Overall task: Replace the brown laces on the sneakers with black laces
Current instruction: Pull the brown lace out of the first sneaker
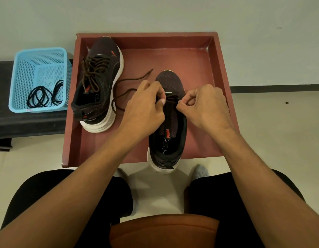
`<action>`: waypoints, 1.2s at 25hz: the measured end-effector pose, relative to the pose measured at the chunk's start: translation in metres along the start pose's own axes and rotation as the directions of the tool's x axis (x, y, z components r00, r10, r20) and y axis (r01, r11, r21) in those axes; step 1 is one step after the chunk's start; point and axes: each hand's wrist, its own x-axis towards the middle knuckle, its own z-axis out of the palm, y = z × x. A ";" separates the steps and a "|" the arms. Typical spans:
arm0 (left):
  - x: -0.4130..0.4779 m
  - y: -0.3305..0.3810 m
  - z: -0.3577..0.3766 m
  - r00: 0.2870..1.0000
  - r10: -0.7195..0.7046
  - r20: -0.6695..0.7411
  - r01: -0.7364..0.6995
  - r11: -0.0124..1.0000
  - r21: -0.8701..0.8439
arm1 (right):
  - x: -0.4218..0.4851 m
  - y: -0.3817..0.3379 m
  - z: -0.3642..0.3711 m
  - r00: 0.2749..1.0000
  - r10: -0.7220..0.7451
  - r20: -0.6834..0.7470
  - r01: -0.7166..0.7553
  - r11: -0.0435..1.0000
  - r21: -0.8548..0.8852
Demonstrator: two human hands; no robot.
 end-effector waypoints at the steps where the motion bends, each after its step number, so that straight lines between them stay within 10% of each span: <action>1: -0.001 0.001 0.002 0.999 0.037 -0.021 -0.036 0.999 0.039 | 0.001 0.001 0.000 1.000 0.000 0.006 0.000 1.000 0.003; 7: 0.001 0.010 0.015 0.985 0.137 -0.107 -0.093 0.937 0.336 | 0.003 0.002 0.000 0.998 0.033 0.046 -0.032 0.999 -0.016; 30: -0.003 0.007 0.024 0.995 0.082 -0.050 -0.075 0.989 0.129 | -0.009 -0.009 0.012 0.999 -0.054 0.006 0.054 0.990 -0.132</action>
